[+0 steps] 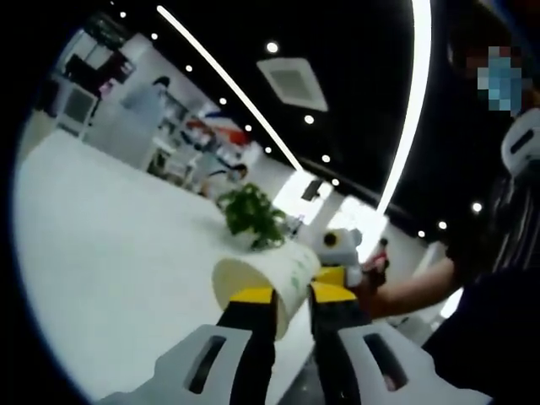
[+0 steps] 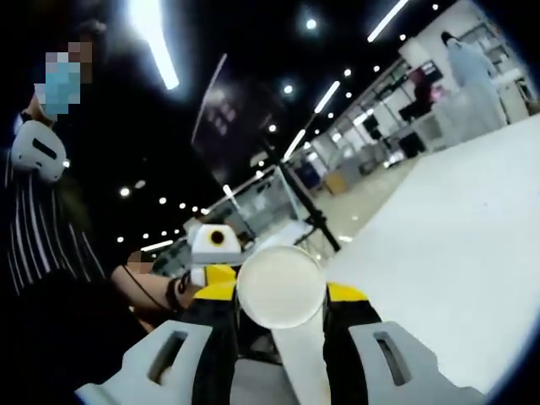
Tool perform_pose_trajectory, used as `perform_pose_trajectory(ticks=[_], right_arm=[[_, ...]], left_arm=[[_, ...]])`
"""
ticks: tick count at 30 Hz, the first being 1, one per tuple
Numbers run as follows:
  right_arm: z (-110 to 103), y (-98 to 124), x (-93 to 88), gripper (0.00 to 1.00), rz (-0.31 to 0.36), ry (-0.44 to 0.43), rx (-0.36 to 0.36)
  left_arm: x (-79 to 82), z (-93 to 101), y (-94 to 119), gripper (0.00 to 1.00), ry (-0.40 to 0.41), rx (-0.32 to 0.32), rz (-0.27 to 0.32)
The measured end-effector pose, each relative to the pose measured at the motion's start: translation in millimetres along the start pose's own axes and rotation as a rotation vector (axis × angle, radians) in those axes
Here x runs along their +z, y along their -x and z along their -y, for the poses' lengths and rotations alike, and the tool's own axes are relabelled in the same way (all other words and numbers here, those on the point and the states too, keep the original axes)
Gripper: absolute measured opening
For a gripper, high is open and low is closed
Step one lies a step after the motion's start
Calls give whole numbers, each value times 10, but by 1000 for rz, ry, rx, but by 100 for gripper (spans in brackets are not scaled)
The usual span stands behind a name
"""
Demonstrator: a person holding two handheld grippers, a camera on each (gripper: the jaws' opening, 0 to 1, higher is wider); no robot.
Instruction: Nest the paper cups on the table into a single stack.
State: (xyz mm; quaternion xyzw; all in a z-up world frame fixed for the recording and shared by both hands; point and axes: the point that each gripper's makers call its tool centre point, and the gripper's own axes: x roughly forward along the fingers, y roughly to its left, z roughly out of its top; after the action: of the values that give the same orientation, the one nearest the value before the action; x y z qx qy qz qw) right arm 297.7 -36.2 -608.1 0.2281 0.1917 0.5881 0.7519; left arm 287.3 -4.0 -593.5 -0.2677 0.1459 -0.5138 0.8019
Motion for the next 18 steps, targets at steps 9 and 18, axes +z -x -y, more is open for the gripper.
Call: perform_pose_trajectory(ticks=[9, 18], right_arm=[[-27, 4, 5, 36, 6, 11, 15], [-39, 31, -32, 37, 0, 11, 21]], left_arm=[[4, 28, 7, 8, 7, -15, -15], [-8, 151, -17, 1, -21, -66, -67]])
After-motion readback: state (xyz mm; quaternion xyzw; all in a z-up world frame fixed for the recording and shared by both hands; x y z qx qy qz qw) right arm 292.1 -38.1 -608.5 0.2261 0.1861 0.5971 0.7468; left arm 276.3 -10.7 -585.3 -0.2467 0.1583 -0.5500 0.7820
